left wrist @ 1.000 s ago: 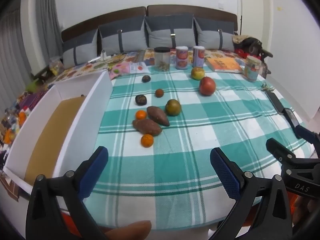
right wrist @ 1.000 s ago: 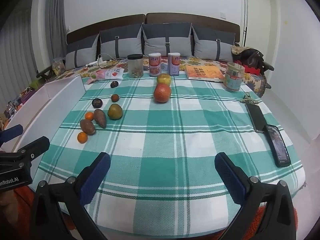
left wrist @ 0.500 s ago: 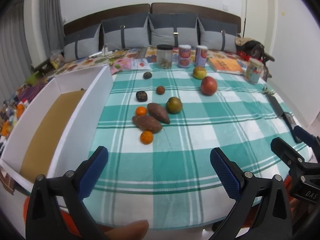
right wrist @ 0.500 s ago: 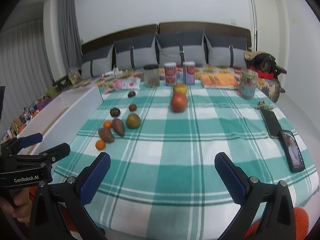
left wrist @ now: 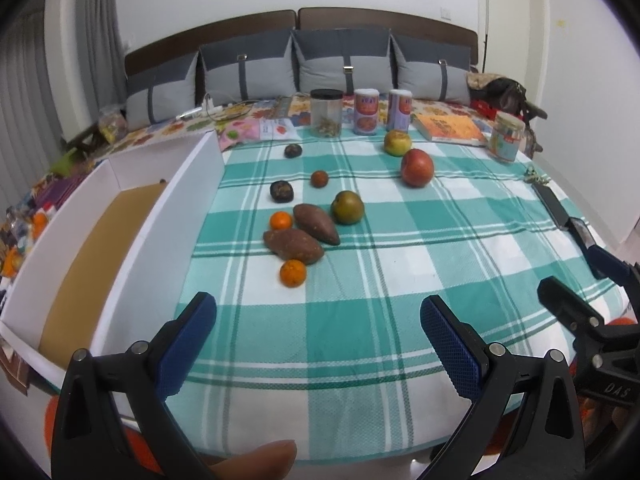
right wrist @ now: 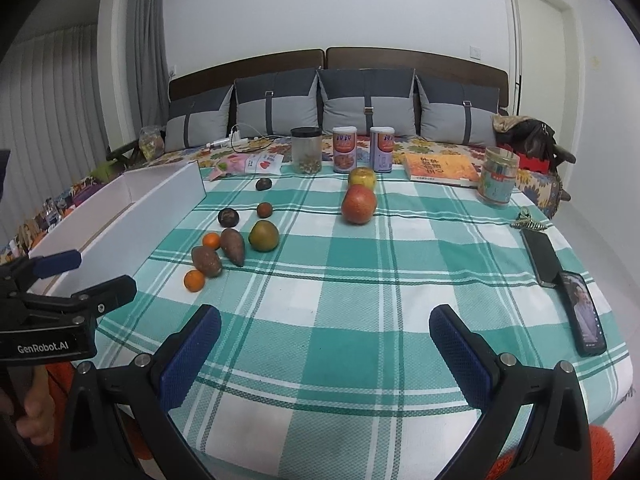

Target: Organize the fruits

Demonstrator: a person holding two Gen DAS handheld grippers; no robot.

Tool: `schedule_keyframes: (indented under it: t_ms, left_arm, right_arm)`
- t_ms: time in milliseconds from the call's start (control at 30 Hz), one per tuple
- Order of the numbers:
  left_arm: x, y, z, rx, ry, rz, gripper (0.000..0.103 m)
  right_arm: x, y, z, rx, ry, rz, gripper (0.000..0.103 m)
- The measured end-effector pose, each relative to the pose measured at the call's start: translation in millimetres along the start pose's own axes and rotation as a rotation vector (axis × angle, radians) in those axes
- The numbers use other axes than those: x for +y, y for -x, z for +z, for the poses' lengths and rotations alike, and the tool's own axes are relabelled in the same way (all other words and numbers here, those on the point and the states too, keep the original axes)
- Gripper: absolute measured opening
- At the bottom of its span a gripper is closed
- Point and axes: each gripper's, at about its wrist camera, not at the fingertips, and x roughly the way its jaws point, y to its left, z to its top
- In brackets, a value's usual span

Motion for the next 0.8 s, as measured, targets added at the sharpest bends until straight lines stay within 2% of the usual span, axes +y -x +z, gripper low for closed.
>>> schedule_keyframes:
  t_ms: [233, 500, 633, 800]
  left_arm:
    - [-2, -4, -2, 0.010, -0.027, 0.019, 0.102]
    - [-4, -8, -3, 0.040, -0.053, 0.037, 0.102]
    - [-2, -7, -4, 0.025, -0.062, 0.068, 0.102]
    - [4, -6, -1, 0.029, -0.027, 0.063, 0.102]
  right_arm:
    - [-11, -4, -1, 0.014, -0.056, -0.001, 0.103]
    - [-11, -7, -2, 0.015, -0.054, -0.002, 0.103]
    - [-12, -9, -4, 0.017, -0.058, -0.002, 0.103]
    - [-17, -5, -5, -0.003, -0.072, -0.004, 0.103]
